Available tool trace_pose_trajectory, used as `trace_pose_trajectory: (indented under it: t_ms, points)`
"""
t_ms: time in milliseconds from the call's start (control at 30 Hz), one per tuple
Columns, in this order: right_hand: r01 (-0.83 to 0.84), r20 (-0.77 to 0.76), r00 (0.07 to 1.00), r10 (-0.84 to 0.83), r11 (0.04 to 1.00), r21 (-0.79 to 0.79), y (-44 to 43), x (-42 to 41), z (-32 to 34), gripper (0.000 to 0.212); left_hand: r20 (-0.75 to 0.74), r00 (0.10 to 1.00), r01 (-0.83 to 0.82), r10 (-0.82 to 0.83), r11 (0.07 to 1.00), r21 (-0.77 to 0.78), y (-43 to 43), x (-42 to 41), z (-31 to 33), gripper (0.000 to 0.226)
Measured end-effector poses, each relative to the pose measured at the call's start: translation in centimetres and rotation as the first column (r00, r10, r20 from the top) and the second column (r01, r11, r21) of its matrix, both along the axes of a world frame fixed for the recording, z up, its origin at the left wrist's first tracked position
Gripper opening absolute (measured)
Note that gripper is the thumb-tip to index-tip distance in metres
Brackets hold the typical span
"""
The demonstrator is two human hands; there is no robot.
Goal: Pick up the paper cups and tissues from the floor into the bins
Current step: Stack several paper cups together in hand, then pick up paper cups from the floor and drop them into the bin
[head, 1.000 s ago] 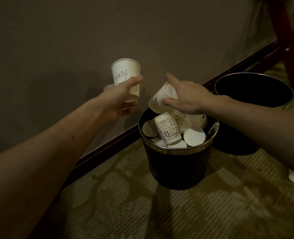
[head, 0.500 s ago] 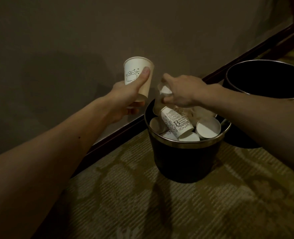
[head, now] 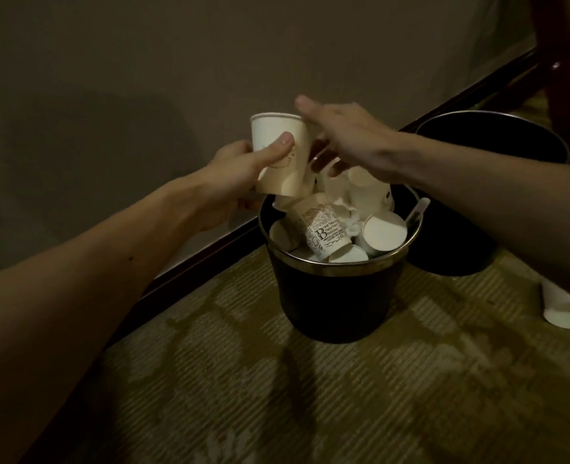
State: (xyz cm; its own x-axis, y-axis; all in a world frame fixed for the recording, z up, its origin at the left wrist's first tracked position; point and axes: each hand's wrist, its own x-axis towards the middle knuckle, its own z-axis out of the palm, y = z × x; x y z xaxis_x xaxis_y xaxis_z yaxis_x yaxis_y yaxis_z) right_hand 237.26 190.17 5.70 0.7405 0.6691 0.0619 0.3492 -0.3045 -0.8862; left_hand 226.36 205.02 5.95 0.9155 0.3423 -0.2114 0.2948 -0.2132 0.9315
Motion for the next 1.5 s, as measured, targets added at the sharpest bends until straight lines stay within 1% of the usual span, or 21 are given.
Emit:
trace_pose_trajectory:
  t_ms: [67, 133, 267, 400, 433, 500, 567, 667, 733, 800, 833, 900, 967, 1033, 1133, 1167, 1233, 1300, 1367, 1400, 1500]
  points:
    - [-0.088, -0.029, 0.996, 0.088, 0.996, -0.021, -0.9, -0.2, -0.1, 0.051, -0.003, 0.996, 0.085, -0.085, 0.996, -0.03, -0.2, -0.3, -0.3, 0.062]
    - [-0.123, 0.029, 0.992, 0.126, 0.989, -0.084, -2.0, -0.1, -0.2, 0.055, -0.027, 0.986, 0.167, -0.168, 0.986, -0.008, -0.3, -0.6, -0.5, 0.069]
    - [-0.116, 0.151, 0.976, 0.156, 0.963, -0.244, -3.6, -0.5, -0.6, 0.061, -0.142, 0.949, 0.311, -0.283, 0.918, 0.245, -0.7, -1.3, -0.8, 0.052]
    - [-0.014, 0.326, 0.934, 0.147, 0.926, -0.377, -3.6, -1.7, -1.0, 0.065, -0.118, 0.956, 0.292, -0.267, 0.884, 0.365, -1.4, -1.3, -0.9, 0.07]
    - [0.017, 0.363, 0.921, 0.137, 0.92, -0.391, -3.7, -1.9, -0.9, 0.064, -0.102, 0.958, 0.284, -0.267, 0.853, 0.438, -1.5, -1.2, -0.8, 0.068]
    - [0.065, 0.404, 0.907, 0.115, 0.912, -0.406, -3.9, -2.0, -0.7, 0.066, -0.064, 0.957, 0.263, -0.282, 0.755, 0.601, -1.7, -1.2, -1.0, 0.055]
    - [0.108, 0.483, 0.865, 0.136, 0.889, -0.446, -4.0, -2.4, -0.9, 0.071, -0.04, 0.955, 0.244, -0.295, 0.698, 0.673, -2.0, -1.5, -1.8, 0.039]
    - [0.15, 0.578, 0.788, 0.21, 0.846, -0.512, -3.7, -3.5, -1.7, 0.083, -0.124, 0.938, 0.305, -0.324, 0.596, 0.743, -1.8, -2.0, -3.2, 0.028]
    - [0.146, 0.555, 0.805, 0.208, 0.838, -0.526, -3.5, -3.8, -1.8, 0.087, -0.197, 0.918, 0.365, -0.344, 0.539, 0.759, -1.3, -2.0, -3.2, 0.036]
    - [0.12, 0.506, 0.837, 0.207, 0.833, -0.54, -3.4, -3.8, -1.7, 0.088, -0.267, 0.89, 0.435, -0.37, 0.511, 0.741, -1.0, -1.9, -2.9, 0.045]
    - [0.105, 0.485, 0.846, 0.221, 0.823, -0.558, -3.4, -3.8, -1.8, 0.088, -0.309, 0.87, 0.475, -0.383, 0.488, 0.733, -1.0, -1.9, -2.8, 0.043]
    - [0.081, 0.444, 0.861, 0.248, 0.796, -0.6, -3.5, -4.0, -2.3, 0.088, -0.398, 0.825, 0.552, -0.402, 0.418, 0.722, -1.3, -2.1, -3.2, 0.028]
    - [0.054, 0.406, 0.877, 0.256, 0.788, -0.613, -3.4, -4.5, -3.2, 0.084, -0.442, 0.797, 0.59, -0.411, 0.372, 0.717, -1.4, -2.4, -3.6, 0.029]
    - [0.035, 0.378, 0.893, 0.245, 0.799, -0.601, -3.1, -4.8, -3.6, 0.08, -0.439, 0.806, 0.579, -0.398, 0.373, 0.725, -1.4, -2.7, -3.7, 0.037]
    - [-0.045, 0.292, 0.918, 0.268, 0.802, -0.595, -3.0, -5.2, -3.4, 0.078, -0.386, 0.84, 0.511, -0.381, 0.318, 0.799, -1.4, -2.8, -3.0, 0.042]
    - [-0.096, 0.24, 0.93, 0.279, 0.814, -0.573, -3.1, -5.3, -3.3, 0.078, -0.378, 0.851, 0.498, -0.366, 0.331, 0.801, -1.5, -2.9, -2.4, 0.044]
    - [-0.153, 0.167, 0.952, 0.255, 0.874, -0.46, -3.9, -5.8, -2.7, 0.073, -0.374, 0.865, 0.489, -0.334, 0.398, 0.776, -1.6, -2.9, -0.8, 0.042]
    - [-0.097, 0.183, 0.969, 0.166, 0.937, -0.337, -5.1, -6.3, -1.7, 0.055, -0.311, 0.897, 0.426, -0.314, 0.432, 0.794, -2.0, -2.6, 0.7, 0.032]
    - [-0.017, 0.243, 0.966, 0.092, 0.955, -0.296, -6.8, -6.3, -0.5, 0.026, -0.215, 0.926, 0.346, -0.31, 0.469, 0.812, -2.9, -2.2, 2.1, 0.034]
    - [0.002, 0.266, 0.961, 0.079, 0.957, -0.291, -7.9, -6.2, 0.0, 0.023, -0.182, 0.933, 0.321, -0.311, 0.489, 0.811, -3.5, -1.9, 2.8, 0.037]
    - [0.009, 0.263, 0.963, 0.06, 0.968, -0.252, -12.1, -6.9, 1.2, 0.033, -0.137, 0.932, 0.296, -0.335, 0.488, 0.821, -6.5, -1.1, 4.7, 0.038]
